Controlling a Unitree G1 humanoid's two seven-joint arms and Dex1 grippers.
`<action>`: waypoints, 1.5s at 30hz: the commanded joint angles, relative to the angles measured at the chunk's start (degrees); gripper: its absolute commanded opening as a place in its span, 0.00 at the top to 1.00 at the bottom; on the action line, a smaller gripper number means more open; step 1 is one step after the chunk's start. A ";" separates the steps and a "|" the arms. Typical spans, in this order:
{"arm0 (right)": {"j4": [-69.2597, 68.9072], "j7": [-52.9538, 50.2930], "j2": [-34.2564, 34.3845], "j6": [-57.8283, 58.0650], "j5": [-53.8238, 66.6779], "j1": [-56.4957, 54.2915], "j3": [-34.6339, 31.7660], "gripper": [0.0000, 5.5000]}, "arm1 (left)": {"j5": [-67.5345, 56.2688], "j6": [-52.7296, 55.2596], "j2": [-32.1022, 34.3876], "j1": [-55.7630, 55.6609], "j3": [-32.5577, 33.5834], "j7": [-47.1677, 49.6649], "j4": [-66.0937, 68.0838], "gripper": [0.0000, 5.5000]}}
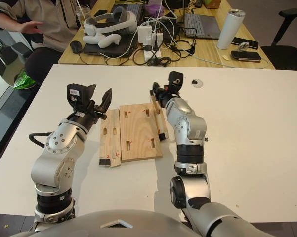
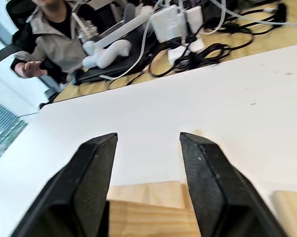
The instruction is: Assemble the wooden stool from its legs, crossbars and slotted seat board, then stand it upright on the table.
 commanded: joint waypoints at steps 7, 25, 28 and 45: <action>-4.58 2.40 2.79 6.45 3.14 2.94 4.11 0.57 | 0.20 -0.19 -0.30 0.26 -0.38 0.60 0.41 0.51; -3.77 2.33 6.61 8.50 5.50 8.03 7.02 0.57 | 0.48 -1.78 -0.77 0.03 -0.76 1.30 1.80 0.51; -4.76 2.19 4.76 5.82 5.22 3.48 5.32 0.57 | 0.45 -1.87 -0.95 -0.73 -0.57 1.39 2.24 0.51; 55.19 9.54 -10.83 -15.31 -9.22 -25.84 3.09 0.40 | 0.72 -1.64 -1.73 -0.59 -0.92 2.68 2.61 0.51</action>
